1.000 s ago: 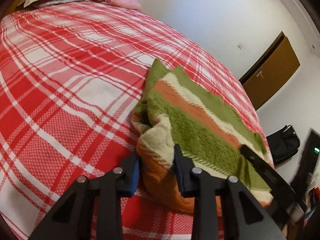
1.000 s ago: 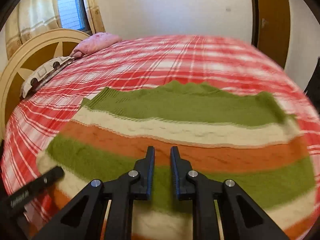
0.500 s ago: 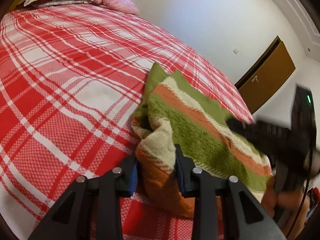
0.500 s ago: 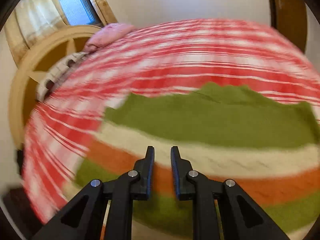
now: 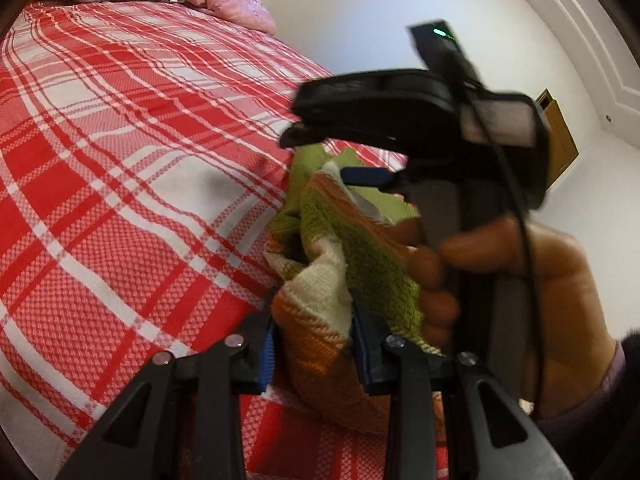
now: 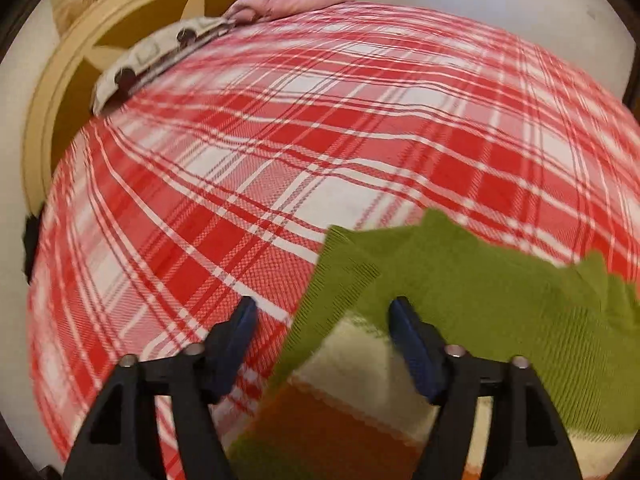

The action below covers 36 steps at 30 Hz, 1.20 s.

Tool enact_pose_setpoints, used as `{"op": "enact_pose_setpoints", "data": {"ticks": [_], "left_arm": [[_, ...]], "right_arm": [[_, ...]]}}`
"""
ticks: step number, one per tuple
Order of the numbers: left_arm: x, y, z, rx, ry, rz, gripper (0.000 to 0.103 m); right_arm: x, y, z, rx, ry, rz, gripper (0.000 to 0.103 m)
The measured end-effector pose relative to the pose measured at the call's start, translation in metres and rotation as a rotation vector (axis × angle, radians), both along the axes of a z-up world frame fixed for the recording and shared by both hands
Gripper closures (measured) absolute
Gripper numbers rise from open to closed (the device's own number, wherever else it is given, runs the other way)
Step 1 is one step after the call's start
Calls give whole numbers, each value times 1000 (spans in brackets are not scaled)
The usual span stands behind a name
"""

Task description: Fold small clothes

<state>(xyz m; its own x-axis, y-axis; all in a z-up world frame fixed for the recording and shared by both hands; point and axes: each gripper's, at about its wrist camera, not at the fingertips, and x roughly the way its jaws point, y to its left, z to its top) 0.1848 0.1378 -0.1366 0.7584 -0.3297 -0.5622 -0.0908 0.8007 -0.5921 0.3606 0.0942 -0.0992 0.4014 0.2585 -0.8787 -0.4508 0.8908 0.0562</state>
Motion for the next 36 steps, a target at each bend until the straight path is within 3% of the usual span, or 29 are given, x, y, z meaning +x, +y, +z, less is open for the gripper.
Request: {"op": "enact_pose_setpoints", "data": {"ticks": [4,7,9,12,14,22,32,36], "left_arm": [[-3,0,0,-1,-7,0,69],[-5,0,1,-1,-8,-2,69],[-7,1,1,-7,-9,-6,69],[-8,-1,4,13,-3,-3,70],[-7,-8,8,59,5,2,71],[-8,-26,27,150,-7,-58,75],[-10,-66,60,290,-106,-138,75],[-21,-94,69,398,-142,-177,75]], "right_arm": [[-6,18,-8,-167,-50,33,25],[-8,8,-7,-144,-59,33,29],[-6,-5,-2,-151,-67,16,57],[0,-25,5,-61,-12,-30,79],[2,-40,9,25,29,-60,84],[-4,-110,32,356,98,-165,86],[-16,-177,39,460,86,-241,87],[-23,-194,49,474,54,-250,87]]}}
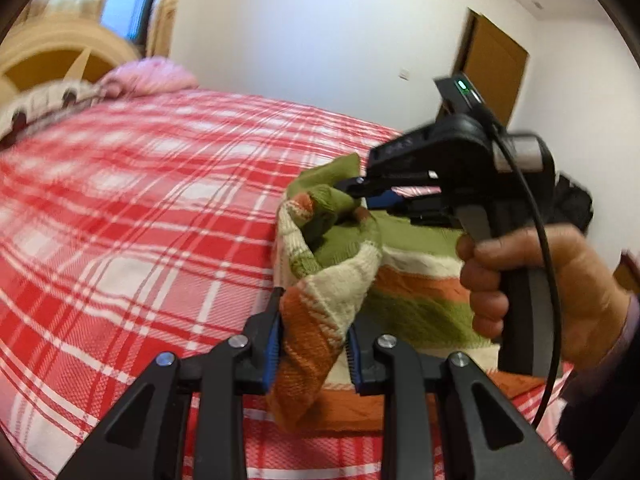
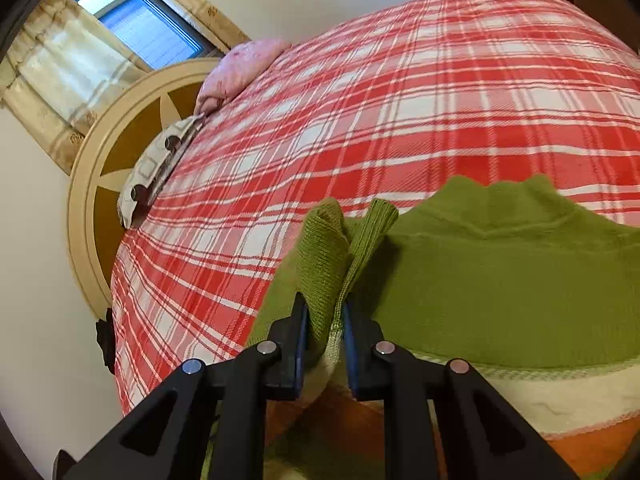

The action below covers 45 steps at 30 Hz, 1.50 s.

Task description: Fold small clothes

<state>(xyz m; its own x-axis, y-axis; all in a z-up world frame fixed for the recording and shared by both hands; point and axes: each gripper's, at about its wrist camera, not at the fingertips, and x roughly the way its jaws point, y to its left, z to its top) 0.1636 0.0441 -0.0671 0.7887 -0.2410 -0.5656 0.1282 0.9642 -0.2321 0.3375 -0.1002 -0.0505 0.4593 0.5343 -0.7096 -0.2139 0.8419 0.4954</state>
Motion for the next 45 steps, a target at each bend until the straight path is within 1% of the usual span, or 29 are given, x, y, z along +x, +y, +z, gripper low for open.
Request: {"op": "enact_pose_setpoints", "data": {"ticks": [2,6,11,15,20,29,36,41,44,45], "left_arm": [[-8,-10,4,15,-4,-24,75],[-11,-28,6,51,-24,-60,75],[-17,-53,14,75,-54,-113,75],[-18,-75,13,92,-60,-158,75],[-22,-99,14,123,-76,-208,75],[-31,-145,18,144,-97,-305,75],[-30,-173,16,133,-80,-361,75],[-27,-188,11,111,-48,-391,75],[-29,-196,12,115,-47,-398,75],[-30,-198,12,117,-48,-399,75]], "right_arm": [[-3,-12,5,-12,-13,-5,87],[-8,-33,8,-48,-26,-20,87],[-18,-65,6,-52,-25,-57,87],[-24,-90,8,-53,-35,-80,88],[-33,-116,14,-98,-48,-85,88],[-49,-171,17,-111,-59,-148,88],[-57,-205,14,-124,-53,-190,89],[-62,-221,13,-140,-58,-202,89],[-63,-227,16,-153,-69,-209,89],[-64,-230,17,-156,-76,-213,91]]}}
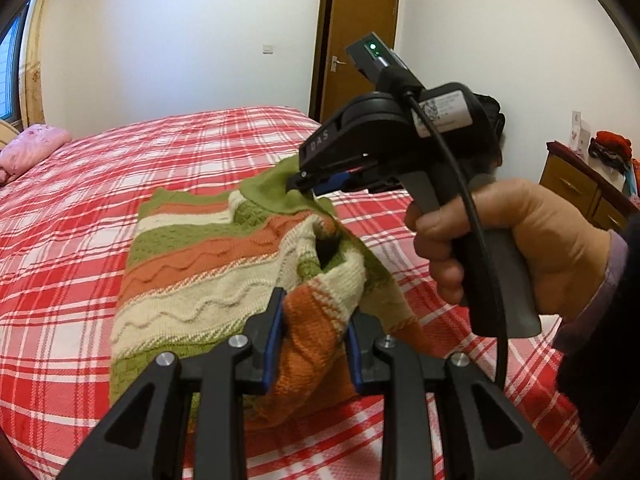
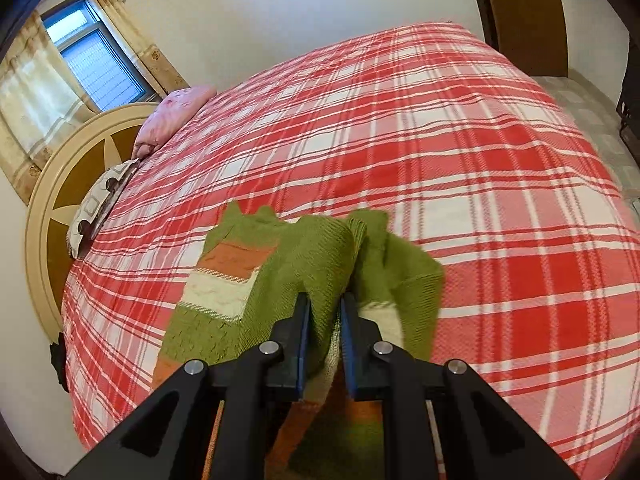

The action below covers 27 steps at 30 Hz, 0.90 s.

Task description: Fold small clothes

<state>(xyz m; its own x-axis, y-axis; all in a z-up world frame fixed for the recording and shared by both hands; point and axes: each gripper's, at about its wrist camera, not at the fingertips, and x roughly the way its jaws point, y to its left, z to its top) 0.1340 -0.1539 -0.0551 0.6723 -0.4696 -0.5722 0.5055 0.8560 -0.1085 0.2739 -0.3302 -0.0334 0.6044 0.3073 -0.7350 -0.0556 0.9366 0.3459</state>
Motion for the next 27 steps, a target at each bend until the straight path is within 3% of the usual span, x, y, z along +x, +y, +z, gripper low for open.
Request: {"op": "enact_pose_setpoints", "data": {"ticks": [2,9,14,17,19,22,23,25,26,27], "left_arm": [[0,-6,1,1,-3,-1,75],[8,-27,-9,0,32,-6,75],[-2,-36,-12,22,-16,-35,75],[-16,-48,-10,22,-43,-132,96],[-28,-56,-12,61,-90,-151,95],[-31,-50,-13,58,-68,-137,91],[-30,-45,-12,56,-64,-120,86],[-24,-32,-9,62,-53,-77,73],[-20,-26,-8,67,-47,-55,54],[-16,-17,-5,64,-52,-37,39]], "right_arm": [[1,-7,1,-6,-4,-10,96],[-3,-23,-5,8,7,-28,96],[-16,-42,2,24,-29,-68,96],[-23,-53,6,93,-35,-80,96],[-24,-54,7,111,-37,-71,96],[-21,-48,3,134,-25,-41,95],[-21,-47,1,141,-22,-35,95],[-18,-45,-2,151,-20,-34,77],[-17,-45,-3,166,-22,-33,50],[-16,-45,-4,182,-29,-34,31]]}}
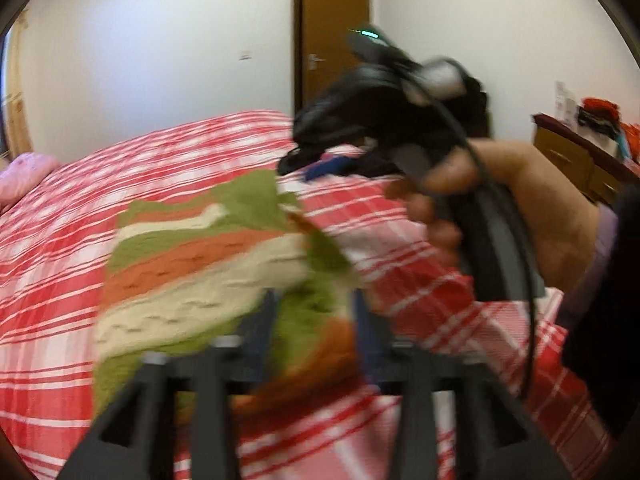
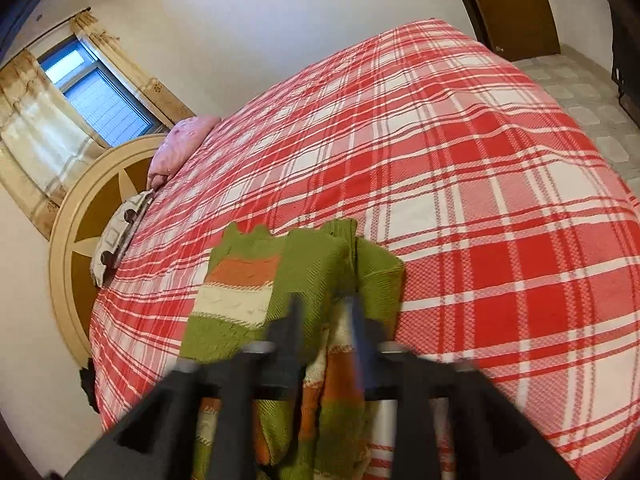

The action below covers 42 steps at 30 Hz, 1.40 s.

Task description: Fold small clothes

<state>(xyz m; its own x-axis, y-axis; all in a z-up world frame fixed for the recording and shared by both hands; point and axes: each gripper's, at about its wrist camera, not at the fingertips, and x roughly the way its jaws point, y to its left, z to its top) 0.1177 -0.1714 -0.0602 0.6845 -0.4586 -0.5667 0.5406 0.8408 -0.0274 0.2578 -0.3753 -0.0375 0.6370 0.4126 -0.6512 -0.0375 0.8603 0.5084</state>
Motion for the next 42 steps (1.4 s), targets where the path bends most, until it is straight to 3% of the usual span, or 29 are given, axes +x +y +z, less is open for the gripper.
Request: {"op": "enact_pose_setpoints", "data": {"ticks": [5,10,11,12,13,15,17,20,23,28,32,35,42], "left_arm": [[-5,26,1,39,-71,17,31],[7,64,-5,-55,2,102,32],[13,73,-5,-66,15,127,31],[17,79,-5,-68,22,150,31],[22,85,-5,-65,24,176,31],[30,97,-4,-67,17,228,31],[37,108,-2,-80,15,264,31],[47,122,0,-91,11,308,31],[57,129,-1,-103,27,338,31],[69,119,-16,-80,109,333,31],[65,103,-22,-12,106,326,31],[70,95,-27,39,132,338,31],[69,98,-28,67,156,354,29]], "right_arm": [[9,12,-2,2,-15,20,30],[25,46,-19,-81,24,96,33],[27,53,-21,-119,27,105,45],[29,63,-25,-200,34,105,64],[29,68,-28,-247,37,107,73],[26,71,-27,-266,21,115,86],[20,66,-19,-279,-1,109,92],[8,54,0,-319,-56,93,92],[7,44,3,-380,-45,75,93],[13,35,-28,-453,20,46,93],[13,25,-34,-387,12,8,92],[4,18,-30,-326,8,-30,82],[-68,18,5,-228,-55,-95,81]]}}
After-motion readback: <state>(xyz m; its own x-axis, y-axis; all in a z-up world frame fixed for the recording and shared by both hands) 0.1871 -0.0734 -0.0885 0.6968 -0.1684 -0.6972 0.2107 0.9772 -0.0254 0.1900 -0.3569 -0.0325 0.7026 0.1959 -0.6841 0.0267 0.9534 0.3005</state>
